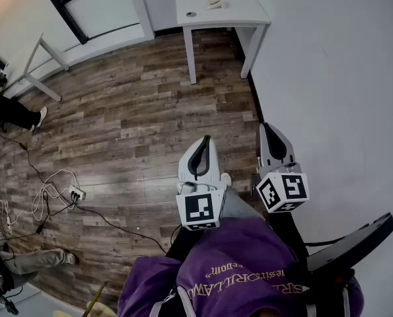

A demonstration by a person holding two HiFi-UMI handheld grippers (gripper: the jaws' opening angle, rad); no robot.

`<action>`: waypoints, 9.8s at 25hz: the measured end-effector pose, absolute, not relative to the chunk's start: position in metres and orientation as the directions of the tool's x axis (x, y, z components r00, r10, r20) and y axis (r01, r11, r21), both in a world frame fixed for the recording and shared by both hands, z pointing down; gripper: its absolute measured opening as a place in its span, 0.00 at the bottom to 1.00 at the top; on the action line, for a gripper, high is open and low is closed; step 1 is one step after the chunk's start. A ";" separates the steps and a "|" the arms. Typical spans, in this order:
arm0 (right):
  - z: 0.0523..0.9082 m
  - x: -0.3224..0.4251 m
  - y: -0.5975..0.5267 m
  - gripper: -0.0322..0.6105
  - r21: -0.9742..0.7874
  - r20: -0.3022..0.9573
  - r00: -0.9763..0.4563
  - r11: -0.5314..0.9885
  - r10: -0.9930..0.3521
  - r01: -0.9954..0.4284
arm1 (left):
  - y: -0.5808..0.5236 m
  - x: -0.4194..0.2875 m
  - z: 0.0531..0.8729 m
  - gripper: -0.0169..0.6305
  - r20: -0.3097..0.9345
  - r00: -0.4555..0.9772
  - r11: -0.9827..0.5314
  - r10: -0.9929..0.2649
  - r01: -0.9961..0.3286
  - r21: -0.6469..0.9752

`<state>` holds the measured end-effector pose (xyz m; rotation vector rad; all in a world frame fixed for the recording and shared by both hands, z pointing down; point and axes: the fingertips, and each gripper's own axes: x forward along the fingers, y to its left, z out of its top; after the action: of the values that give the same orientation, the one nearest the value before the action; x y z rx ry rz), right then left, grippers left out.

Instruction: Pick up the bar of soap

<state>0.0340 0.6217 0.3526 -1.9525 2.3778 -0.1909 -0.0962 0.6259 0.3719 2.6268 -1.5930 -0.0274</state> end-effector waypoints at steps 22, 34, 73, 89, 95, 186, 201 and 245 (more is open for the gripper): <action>0.358 0.098 0.433 0.06 -0.119 0.064 -0.302 0.293 -0.951 -0.949 | 0.447 -0.034 0.374 0.04 0.051 0.366 -0.361 -0.929 -0.929 0.081; 0.361 0.101 0.317 0.06 -0.118 0.062 -0.286 0.277 -0.956 -0.953 | 0.330 -0.030 0.378 0.04 0.053 0.387 -0.382 -0.921 -0.921 0.080; 0.360 0.151 -0.060 0.06 -0.118 0.085 -0.271 0.260 -0.959 -0.958 | -0.048 0.018 0.383 0.04 0.092 0.399 -0.395 -0.912 -0.917 0.061; 0.356 0.193 -0.172 0.06 -0.100 0.138 -0.300 0.288 -0.944 -0.952 | -0.159 0.063 0.378 0.04 0.119 0.383 -0.377 -0.916 -0.923 0.076; 0.371 0.189 -0.201 0.06 -0.104 0.167 -0.301 0.287 -0.939 -0.952 | -0.185 0.057 0.395 0.04 0.155 0.390 -0.380 -0.907 -0.920 0.094; 0.435 0.088 -0.358 0.46 0.485 0.673 -0.417 0.790 -0.611 -0.376 | -0.317 -0.029 0.384 0.04 0.092 0.313 -0.304 -0.945 -0.948 0.097; 0.316 0.104 -0.347 0.46 0.412 0.258 -0.534 0.591 -0.805 -0.693 | -0.316 -0.013 0.346 0.04 0.009 0.314 -0.312 -0.949 -0.946 0.089; 0.208 0.136 -0.311 0.46 -0.433 -0.441 -0.594 0.740 -0.672 -0.516 | -0.307 -0.014 0.298 0.04 -0.093 0.305 -0.310 -0.948 -0.950 0.042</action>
<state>0.1358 -0.3111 0.2080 -0.8927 2.3449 -0.3472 -0.0141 -0.3071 0.2979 2.5544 -1.8574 -0.1578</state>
